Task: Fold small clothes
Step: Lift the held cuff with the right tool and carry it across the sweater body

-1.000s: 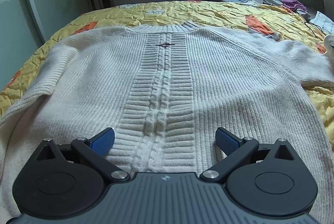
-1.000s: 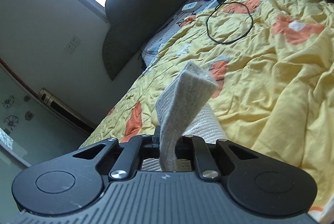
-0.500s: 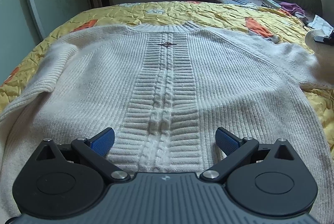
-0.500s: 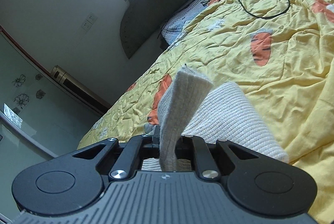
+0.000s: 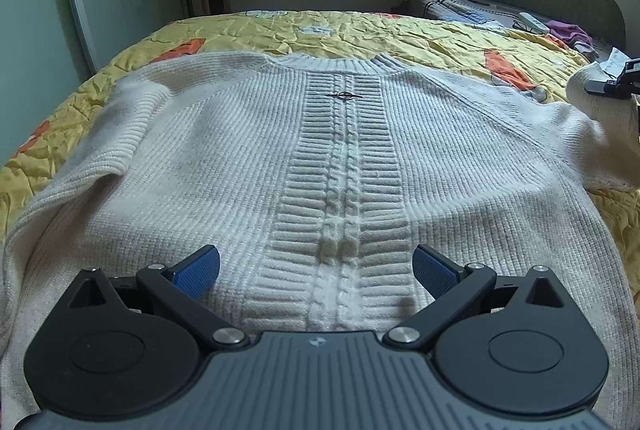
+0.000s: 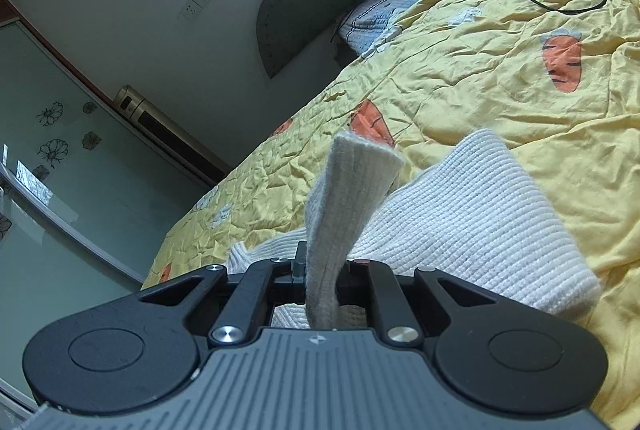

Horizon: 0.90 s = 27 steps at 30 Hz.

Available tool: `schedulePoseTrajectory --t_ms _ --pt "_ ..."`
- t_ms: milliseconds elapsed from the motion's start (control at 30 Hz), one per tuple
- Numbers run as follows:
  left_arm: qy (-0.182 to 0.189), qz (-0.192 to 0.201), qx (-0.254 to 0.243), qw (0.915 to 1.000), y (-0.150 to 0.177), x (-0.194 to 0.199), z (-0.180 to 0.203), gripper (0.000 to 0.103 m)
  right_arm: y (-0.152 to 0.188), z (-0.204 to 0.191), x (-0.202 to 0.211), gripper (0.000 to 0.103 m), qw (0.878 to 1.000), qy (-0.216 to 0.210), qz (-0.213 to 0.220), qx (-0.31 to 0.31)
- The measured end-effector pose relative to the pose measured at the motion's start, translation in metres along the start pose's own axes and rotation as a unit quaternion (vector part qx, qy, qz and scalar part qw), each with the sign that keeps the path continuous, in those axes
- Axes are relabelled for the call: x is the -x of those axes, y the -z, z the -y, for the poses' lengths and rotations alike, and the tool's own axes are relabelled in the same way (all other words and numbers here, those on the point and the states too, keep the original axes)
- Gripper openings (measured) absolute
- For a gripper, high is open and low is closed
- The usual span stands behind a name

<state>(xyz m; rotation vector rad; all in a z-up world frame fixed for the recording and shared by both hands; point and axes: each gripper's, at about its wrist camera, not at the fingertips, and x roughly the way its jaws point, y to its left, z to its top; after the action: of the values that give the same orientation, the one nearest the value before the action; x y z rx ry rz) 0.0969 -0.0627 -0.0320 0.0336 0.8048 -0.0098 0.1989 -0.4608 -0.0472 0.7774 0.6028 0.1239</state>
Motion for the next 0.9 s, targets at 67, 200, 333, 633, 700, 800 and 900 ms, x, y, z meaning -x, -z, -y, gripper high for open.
schedulePoseTrajectory --t_ms 67,200,333,633,700,800,900 --pt "-0.003 0.0 0.006 1.0 -0.001 0.0 -0.006 0.103 0.002 -0.004 -0.003 0.014 1.0 -0.001 -0.004 0.004" --pt "-0.012 -0.001 0.014 0.9998 -0.001 -0.001 -0.014 0.103 0.006 -0.013 -0.009 0.014 1.0 -0.005 -0.01 0.007" --pt "-0.026 -0.003 0.011 0.9996 0.0 -0.002 -0.019 0.103 0.012 -0.022 -0.015 0.014 1.0 -0.011 -0.016 0.007" --pt "-0.03 -0.006 0.015 0.9994 0.001 -0.001 -0.027 0.103 0.028 -0.05 -0.032 0.014 0.999 -0.031 -0.033 0.009" --pt "-0.03 -0.006 0.017 0.9994 0.002 -0.002 -0.029 0.103 0.032 -0.056 -0.038 0.014 0.999 -0.033 -0.038 0.008" --pt "-0.031 -0.008 0.02 0.9993 0.002 -0.003 -0.032 0.103 0.039 -0.065 -0.046 0.014 0.998 -0.038 -0.045 0.004" --pt "-0.031 -0.009 0.023 0.9992 0.002 -0.004 -0.036 0.103 0.047 -0.075 -0.056 0.014 0.998 -0.048 -0.052 -0.002"
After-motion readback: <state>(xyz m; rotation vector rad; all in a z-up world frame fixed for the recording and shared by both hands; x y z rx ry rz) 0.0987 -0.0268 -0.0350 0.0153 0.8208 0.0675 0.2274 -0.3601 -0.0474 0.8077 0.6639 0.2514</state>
